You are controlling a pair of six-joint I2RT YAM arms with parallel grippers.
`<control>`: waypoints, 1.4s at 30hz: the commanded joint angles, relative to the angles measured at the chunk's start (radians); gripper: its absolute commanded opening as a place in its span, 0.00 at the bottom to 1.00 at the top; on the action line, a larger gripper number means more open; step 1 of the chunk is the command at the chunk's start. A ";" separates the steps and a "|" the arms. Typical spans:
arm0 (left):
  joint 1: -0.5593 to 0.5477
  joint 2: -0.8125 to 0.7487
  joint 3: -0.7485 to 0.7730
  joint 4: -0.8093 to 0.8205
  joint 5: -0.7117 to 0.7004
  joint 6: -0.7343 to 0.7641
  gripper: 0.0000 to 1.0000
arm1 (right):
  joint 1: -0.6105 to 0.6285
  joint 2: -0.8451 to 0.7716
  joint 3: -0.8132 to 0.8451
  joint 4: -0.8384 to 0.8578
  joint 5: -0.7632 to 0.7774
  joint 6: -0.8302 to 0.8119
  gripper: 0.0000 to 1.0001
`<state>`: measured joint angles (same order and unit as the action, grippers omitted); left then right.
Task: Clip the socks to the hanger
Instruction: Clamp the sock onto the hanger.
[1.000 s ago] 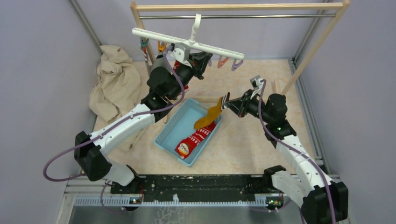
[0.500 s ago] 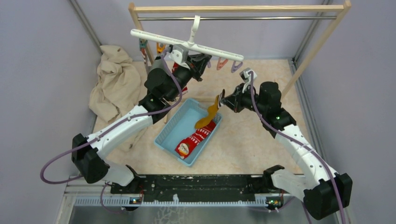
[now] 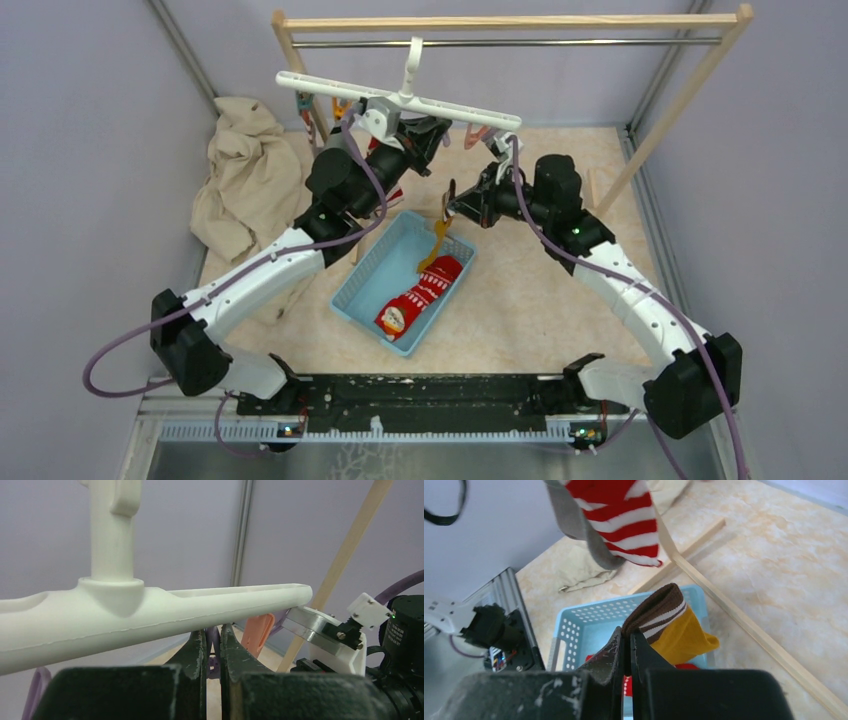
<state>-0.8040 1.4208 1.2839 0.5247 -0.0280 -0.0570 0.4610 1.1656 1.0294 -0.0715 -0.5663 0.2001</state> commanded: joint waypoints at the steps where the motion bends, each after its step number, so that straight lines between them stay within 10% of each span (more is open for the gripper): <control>1: -0.008 -0.015 -0.040 -0.118 0.063 0.009 0.00 | -0.003 -0.001 0.071 0.191 -0.215 0.000 0.00; 20: -0.008 -0.053 0.044 -0.243 0.163 -0.006 0.00 | -0.100 -0.129 -0.182 0.893 -0.571 0.440 0.00; 28: -0.008 -0.065 0.076 -0.284 0.185 -0.005 0.00 | -0.172 0.095 -0.233 1.790 -0.590 1.094 0.00; 38: -0.008 -0.095 0.085 -0.315 0.173 -0.004 0.00 | -0.162 0.119 -0.203 1.745 -0.514 1.002 0.00; 42: -0.008 -0.092 0.083 -0.320 0.145 0.004 0.00 | -0.144 -0.023 -0.226 1.215 -0.433 0.600 0.00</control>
<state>-0.8032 1.3388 1.3575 0.2710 0.1074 -0.0559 0.2993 1.2881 0.7750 1.4921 -1.1042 1.1385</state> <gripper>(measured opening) 0.073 0.022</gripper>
